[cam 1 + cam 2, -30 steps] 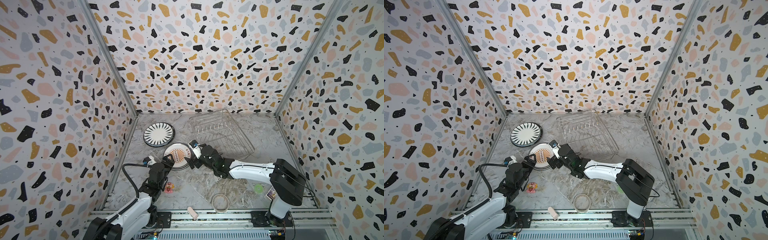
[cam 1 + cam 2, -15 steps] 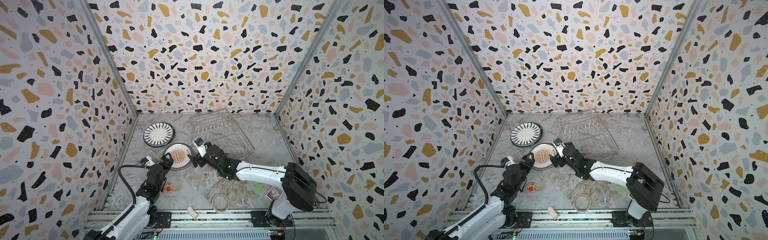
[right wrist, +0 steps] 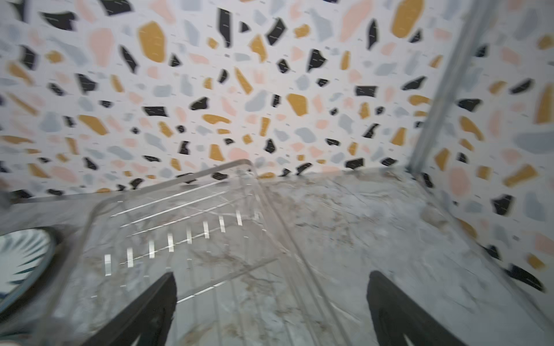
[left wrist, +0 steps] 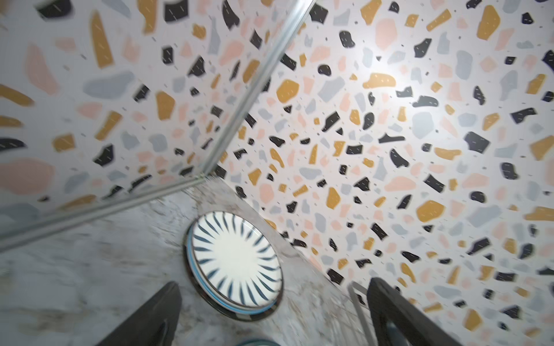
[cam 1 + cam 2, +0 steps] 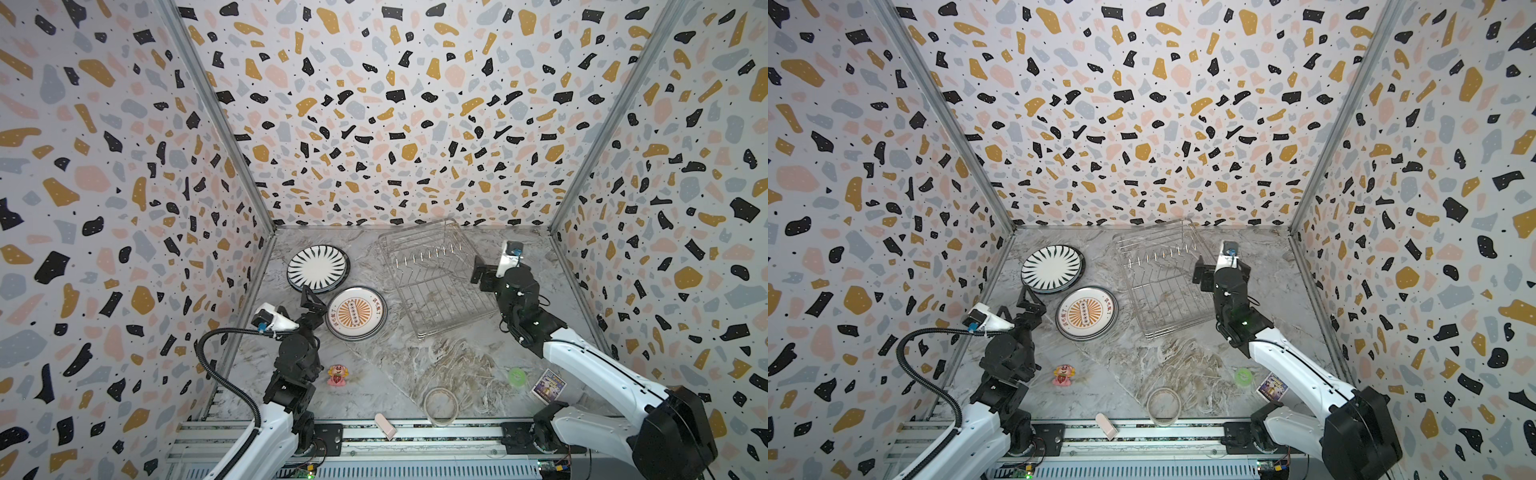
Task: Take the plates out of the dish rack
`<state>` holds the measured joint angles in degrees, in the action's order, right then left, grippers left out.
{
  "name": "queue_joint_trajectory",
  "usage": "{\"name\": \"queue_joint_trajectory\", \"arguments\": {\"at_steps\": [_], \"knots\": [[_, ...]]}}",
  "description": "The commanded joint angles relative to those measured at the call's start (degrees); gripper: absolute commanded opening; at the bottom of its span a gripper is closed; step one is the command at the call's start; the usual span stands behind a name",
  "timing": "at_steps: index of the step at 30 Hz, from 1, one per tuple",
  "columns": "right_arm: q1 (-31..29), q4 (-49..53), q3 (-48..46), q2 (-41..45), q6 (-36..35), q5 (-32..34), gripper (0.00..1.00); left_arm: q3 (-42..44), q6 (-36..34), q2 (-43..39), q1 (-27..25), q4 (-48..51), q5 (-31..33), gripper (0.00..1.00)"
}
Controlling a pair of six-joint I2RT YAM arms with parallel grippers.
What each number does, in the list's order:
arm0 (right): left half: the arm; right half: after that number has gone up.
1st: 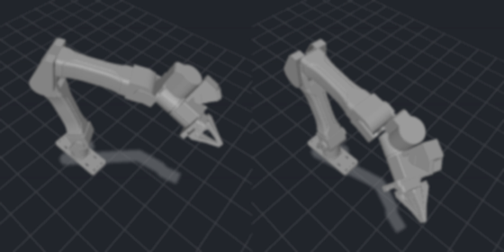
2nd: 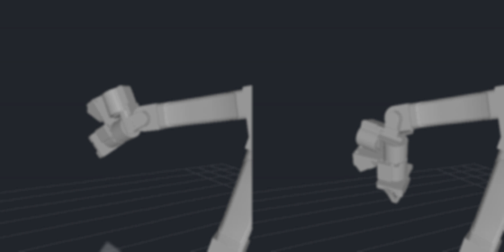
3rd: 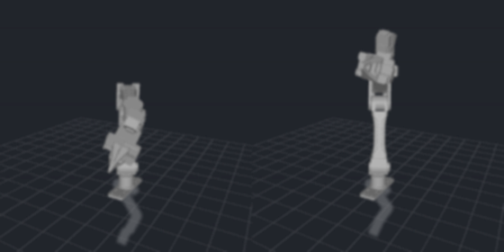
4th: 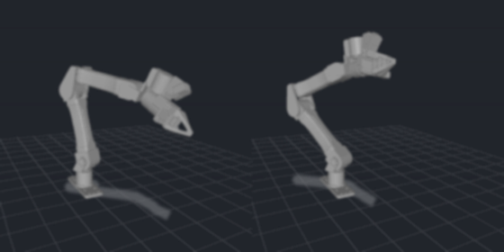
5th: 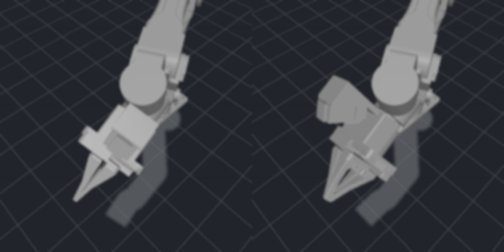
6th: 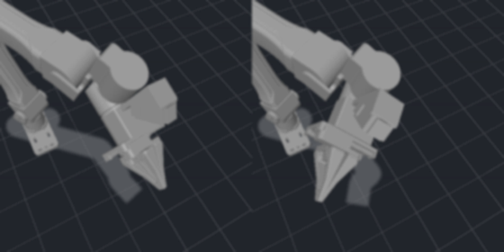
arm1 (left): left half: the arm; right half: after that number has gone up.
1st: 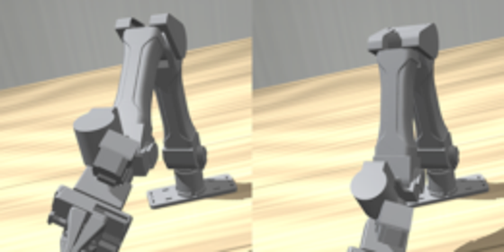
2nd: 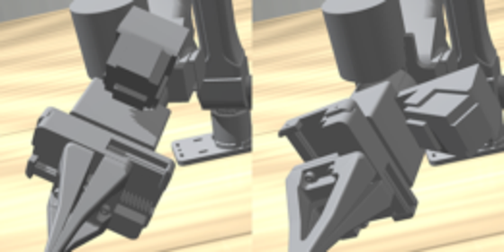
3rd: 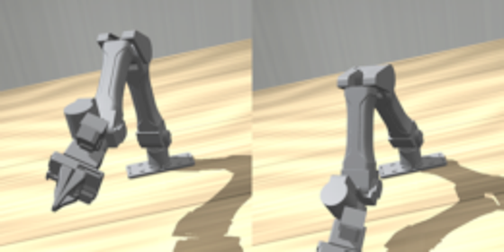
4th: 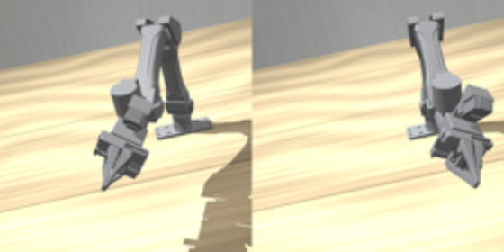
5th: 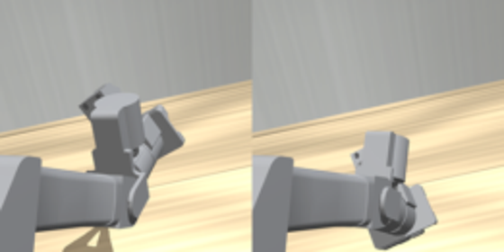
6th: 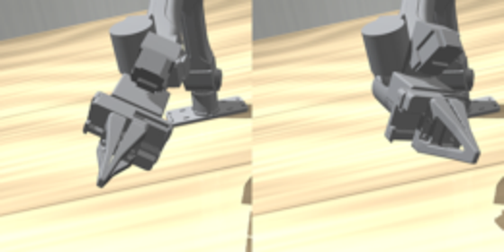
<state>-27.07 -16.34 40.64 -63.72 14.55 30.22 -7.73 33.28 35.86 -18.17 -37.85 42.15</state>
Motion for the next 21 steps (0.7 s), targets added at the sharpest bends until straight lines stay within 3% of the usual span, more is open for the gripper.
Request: {"name": "queue_joint_trajectory", "arguments": {"at_steps": [1,3,6,8,10,15,17,19,21], "knots": [[6.08,-0.14,-6.83,3.96,-0.65,6.06,1.00,2.97,-8.45,5.64,0.13,-10.28,17.10,0.98],[10.24,-5.02,-12.58,6.10,-2.65,5.71,0.99,2.83,-8.36,9.89,0.84,-9.69,20.08,0.99],[15.67,-4.36,-16.38,8.59,0.38,6.22,0.99,7.07,-13.06,14.55,1.56,-20.90,20.79,1.00],[18.39,-7.30,-19.04,9.39,-0.72,3.54,1.00,6.23,-14.40,16.65,2.44,-20.60,24.21,1.00],[20.55,-10.85,-21.87,8.75,-0.89,3.60,1.00,3.96,-14.96,15.86,3.70,-14.16,22.71,1.00],[21.00,-28.87,-30.12,1.41,-5.69,1.49,0.99,4.63,-18.06,27.01,6.75,-23.70,17.60,1.00],[20.99,-36.26,-32.03,-1.51,-7.94,-3.24,1.00,3.06,-18.01,27.45,6.81,-20.63,15.94,1.00],[20.92,-37.99,-31.75,-2.87,-10.55,-10.31,1.00,6.92,-16.44,29.26,8.51,-29.28,15.36,1.00],[20.75,-42.98,-32.84,-4.09,-11.84,-12.29,0.99,8.19,-19.67,34.50,9.21,-39.10,12.34,0.98]]}}
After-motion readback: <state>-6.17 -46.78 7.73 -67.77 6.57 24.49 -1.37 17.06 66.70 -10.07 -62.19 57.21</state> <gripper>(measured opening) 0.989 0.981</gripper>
